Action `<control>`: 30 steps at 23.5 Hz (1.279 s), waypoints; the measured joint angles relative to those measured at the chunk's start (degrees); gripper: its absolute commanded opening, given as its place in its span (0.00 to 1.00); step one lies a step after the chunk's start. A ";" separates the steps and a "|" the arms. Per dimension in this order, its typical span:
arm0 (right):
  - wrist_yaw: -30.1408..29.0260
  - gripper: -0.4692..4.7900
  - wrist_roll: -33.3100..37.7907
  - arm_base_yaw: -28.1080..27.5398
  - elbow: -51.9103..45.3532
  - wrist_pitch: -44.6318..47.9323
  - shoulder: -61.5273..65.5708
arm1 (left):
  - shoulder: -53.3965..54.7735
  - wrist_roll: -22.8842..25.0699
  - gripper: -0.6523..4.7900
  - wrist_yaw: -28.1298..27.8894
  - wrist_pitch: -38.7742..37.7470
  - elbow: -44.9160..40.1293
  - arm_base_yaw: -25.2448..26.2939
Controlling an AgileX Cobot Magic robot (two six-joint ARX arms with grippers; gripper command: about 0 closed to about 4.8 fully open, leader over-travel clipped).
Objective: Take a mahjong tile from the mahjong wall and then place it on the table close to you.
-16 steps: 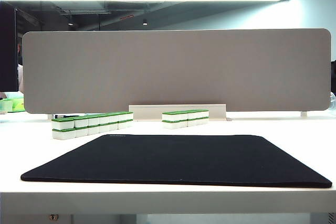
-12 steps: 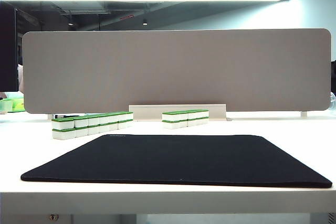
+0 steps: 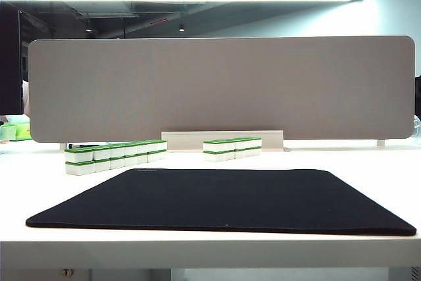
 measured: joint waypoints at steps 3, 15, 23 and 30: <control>0.04 0.09 0.00 0.00 0.31 -0.13 0.00 | 0.00 0.02 0.21 0.00 0.00 0.00 0.00; 0.13 0.09 0.15 0.00 6.75 -0.90 0.04 | -0.07 1.29 0.21 -0.02 -0.02 0.00 0.00; 0.13 0.09 0.17 0.00 9.25 -2.71 0.07 | -0.04 1.29 0.21 -0.02 -0.02 0.00 0.00; 0.11 0.09 0.15 0.00 10.56 -3.45 0.33 | -0.04 1.29 0.21 0.00 -0.02 0.00 0.00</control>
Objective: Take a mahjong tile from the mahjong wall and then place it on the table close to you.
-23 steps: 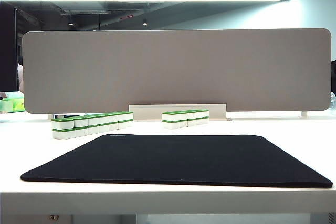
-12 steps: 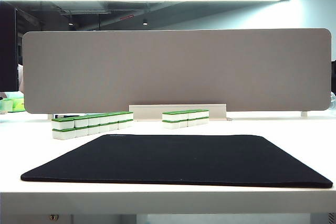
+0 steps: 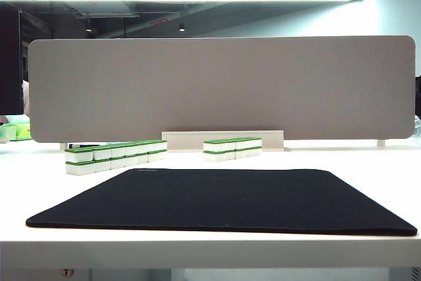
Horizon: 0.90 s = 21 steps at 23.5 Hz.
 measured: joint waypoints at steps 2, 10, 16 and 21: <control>0.00 0.09 0.02 0.00 0.26 0.02 0.00 | 0.00 0.02 0.21 -0.02 0.00 0.00 0.00; 0.00 0.09 0.00 0.00 3.85 0.02 1.97 | 0.04 0.00 0.21 -0.02 0.00 0.00 0.00; 0.00 0.09 0.00 0.00 6.01 1.81 6.40 | 0.04 0.00 0.21 0.00 0.00 0.00 0.00; -0.04 0.09 0.00 -0.02 7.63 3.58 10.97 | 0.04 0.00 0.21 0.00 0.00 0.00 0.00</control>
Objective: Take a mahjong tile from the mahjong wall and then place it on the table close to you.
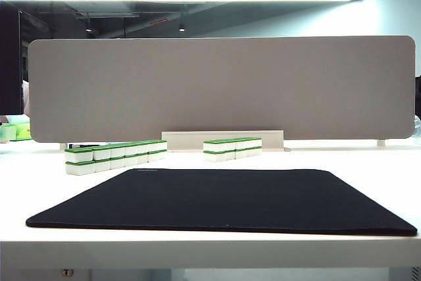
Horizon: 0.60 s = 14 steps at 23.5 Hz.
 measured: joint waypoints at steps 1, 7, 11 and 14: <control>-0.04 0.09 0.00 0.00 0.37 0.11 0.98 | 0.00 0.00 0.21 0.00 0.00 0.00 0.00; -1.55 0.09 0.00 0.00 3.85 0.98 8.90 | 0.00 0.00 0.21 0.00 0.00 0.00 0.00; -4.94 0.09 0.00 0.00 5.75 2.27 13.35 | 0.00 0.00 0.21 0.00 0.00 0.00 0.00; -8.26 0.09 0.00 0.00 6.67 3.87 15.50 | 0.00 0.00 0.21 0.00 0.00 0.00 0.00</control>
